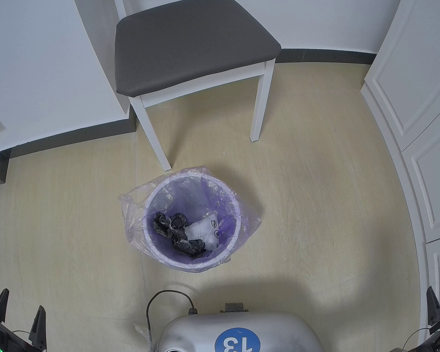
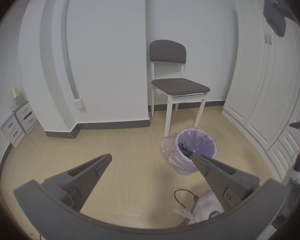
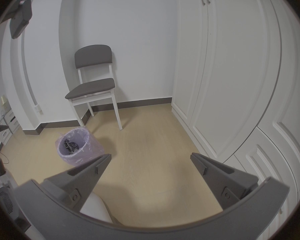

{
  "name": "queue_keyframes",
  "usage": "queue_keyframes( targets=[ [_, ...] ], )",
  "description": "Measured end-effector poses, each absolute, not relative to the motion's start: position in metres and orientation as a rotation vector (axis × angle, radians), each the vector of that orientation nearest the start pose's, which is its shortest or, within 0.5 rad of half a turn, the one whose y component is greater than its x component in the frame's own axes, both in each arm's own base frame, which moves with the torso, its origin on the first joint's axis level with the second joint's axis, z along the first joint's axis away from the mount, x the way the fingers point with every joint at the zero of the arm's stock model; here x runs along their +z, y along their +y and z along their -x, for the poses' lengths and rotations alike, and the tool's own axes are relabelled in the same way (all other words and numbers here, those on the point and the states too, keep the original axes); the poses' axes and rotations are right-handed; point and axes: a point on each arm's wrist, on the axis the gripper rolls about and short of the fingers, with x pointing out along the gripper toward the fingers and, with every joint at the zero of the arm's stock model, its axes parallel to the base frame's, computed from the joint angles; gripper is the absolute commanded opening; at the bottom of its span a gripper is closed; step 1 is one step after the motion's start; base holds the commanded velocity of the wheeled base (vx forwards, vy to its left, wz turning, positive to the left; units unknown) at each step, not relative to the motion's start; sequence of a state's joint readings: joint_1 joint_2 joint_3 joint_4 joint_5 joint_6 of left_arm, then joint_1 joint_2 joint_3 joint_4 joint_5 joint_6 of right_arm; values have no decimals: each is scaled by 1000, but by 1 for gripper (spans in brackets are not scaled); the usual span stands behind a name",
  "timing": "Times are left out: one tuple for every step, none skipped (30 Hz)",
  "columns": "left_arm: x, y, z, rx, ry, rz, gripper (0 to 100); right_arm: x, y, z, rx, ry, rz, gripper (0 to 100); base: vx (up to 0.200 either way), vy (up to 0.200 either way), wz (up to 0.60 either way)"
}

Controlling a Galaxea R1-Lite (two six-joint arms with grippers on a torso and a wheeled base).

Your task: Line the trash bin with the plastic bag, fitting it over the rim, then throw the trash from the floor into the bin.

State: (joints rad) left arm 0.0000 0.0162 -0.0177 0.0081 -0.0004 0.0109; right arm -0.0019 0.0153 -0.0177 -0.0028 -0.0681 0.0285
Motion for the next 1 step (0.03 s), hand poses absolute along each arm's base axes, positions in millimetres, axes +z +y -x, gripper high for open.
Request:
queue_keyframes(
  targets=[
    [80, 0, 23, -5, 5, -6, 100, 81, -1, 23, -70, -7, -29, 100, 0, 0, 0]
  ],
)
